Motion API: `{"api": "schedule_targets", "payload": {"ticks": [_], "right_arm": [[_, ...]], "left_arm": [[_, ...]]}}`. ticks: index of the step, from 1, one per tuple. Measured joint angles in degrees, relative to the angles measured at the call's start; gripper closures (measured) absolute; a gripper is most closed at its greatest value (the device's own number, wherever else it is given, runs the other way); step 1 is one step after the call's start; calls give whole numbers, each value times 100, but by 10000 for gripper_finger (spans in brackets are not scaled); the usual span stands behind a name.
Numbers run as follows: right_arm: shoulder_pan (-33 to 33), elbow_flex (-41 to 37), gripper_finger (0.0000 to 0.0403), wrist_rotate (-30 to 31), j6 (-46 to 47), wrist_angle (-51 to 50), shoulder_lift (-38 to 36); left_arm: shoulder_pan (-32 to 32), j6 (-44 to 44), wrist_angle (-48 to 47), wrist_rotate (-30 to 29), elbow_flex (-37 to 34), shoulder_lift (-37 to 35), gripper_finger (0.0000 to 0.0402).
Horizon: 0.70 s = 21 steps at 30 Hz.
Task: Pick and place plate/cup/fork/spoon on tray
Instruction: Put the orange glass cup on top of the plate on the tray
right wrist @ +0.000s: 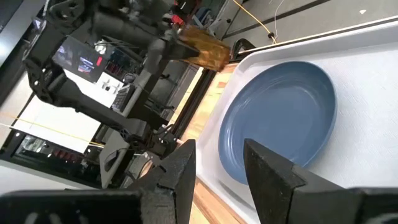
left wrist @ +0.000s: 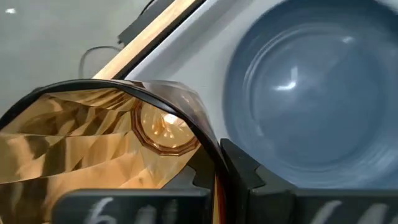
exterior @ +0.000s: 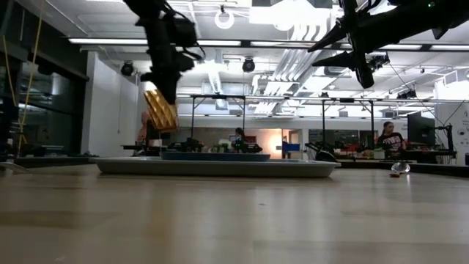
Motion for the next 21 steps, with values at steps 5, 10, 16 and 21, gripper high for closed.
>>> {"api": "schedule_targets", "payload": {"ticks": [5, 10, 16, 21], "right_arm": [[0, 0, 277, 83, -7, 0, 0], [0, 0, 277, 175, -2, 0, 0], [0, 0, 277, 177, -2, 0, 0], [0, 0, 277, 177, -3, 0, 0]], "left_arm": [[-114, 14, -23, -481, 100, 635, 399], [-113, -7, -113, -478, 98, 1005, 399], [-109, -65, -10, -232, 98, 1189, 398], [-108, -85, 34, -178, 98, 1193, 398]]}}
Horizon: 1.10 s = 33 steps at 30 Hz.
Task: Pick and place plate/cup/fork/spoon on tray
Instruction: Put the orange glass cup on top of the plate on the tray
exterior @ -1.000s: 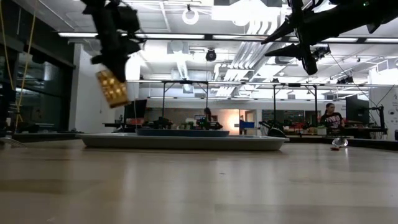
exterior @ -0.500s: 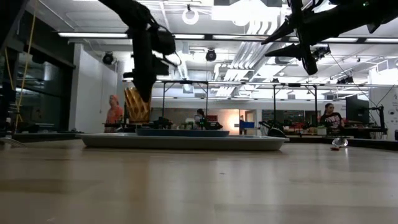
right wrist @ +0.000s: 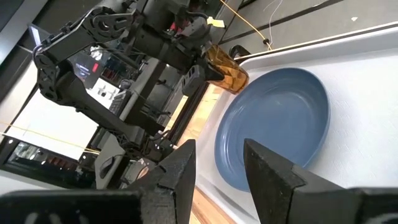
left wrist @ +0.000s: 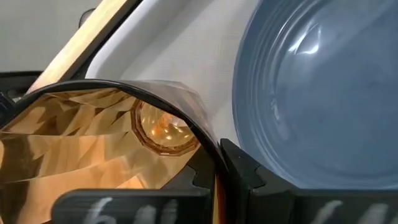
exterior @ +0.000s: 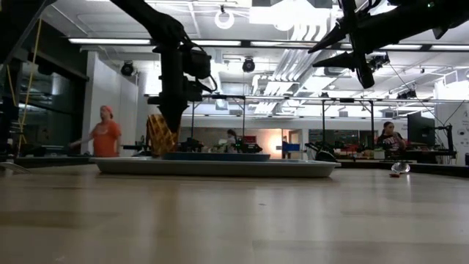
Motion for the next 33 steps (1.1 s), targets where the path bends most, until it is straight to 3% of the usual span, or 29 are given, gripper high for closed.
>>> {"api": "schedule_targets", "payload": {"ticks": [15, 33], "right_arm": [[2, 0, 277, 59, 0, 0, 0], [0, 0, 277, 77, -21, 0, 0]], "left_arm": [[-60, -286, 62, -38, -2, 0, 393], [-63, -335, 72, -137, -9, 76, 330]]}}
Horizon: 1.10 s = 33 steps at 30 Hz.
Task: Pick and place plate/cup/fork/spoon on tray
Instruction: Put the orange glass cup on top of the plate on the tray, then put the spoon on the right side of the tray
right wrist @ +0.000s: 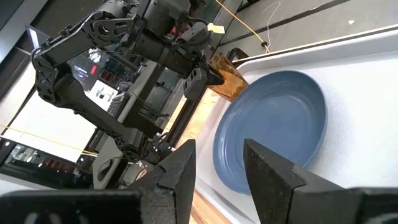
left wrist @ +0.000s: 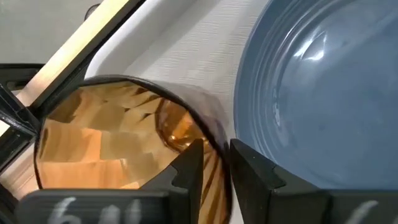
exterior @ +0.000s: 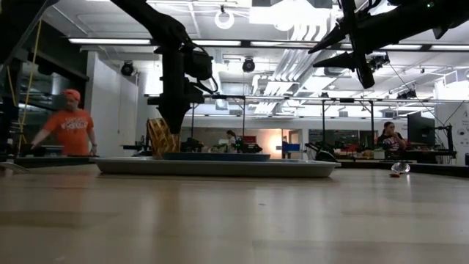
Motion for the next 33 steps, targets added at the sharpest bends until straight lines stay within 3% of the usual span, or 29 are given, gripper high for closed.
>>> {"api": "schedule_targets", "payload": {"ticks": [14, 33], "right_arm": [[0, 0, 277, 3, 0, 0, 0], [0, 0, 277, 4, 0, 0, 0]], "left_arm": [[28, -241, -6, 37, 0, 95, 282], [164, -265, 24, 371, 7, -293, 174]]}}
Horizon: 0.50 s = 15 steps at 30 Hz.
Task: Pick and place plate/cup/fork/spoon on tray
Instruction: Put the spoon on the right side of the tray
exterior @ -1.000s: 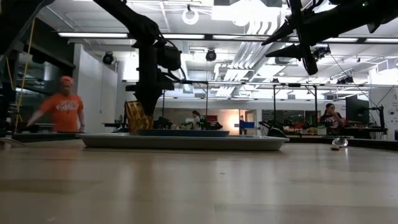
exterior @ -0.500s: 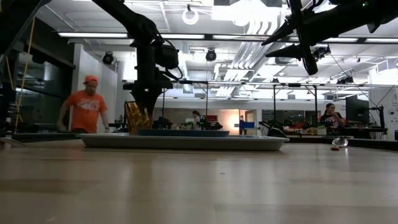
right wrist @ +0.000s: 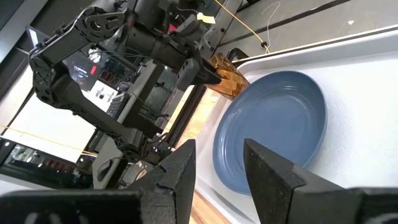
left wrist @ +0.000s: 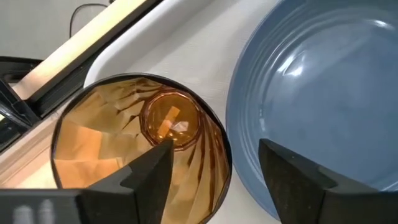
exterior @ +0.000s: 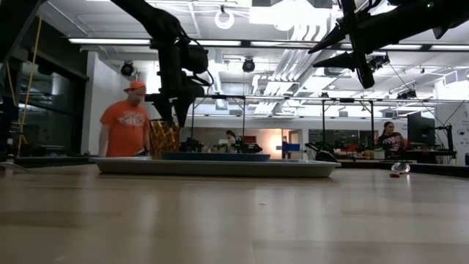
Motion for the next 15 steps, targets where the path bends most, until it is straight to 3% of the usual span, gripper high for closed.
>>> {"api": "schedule_targets", "payload": {"ticks": [15], "right_arm": [[0, 0, 277, 0, 0, 0, 0]], "left_arm": [[33, -138, 457, 10, -2, -656, 167]]}}
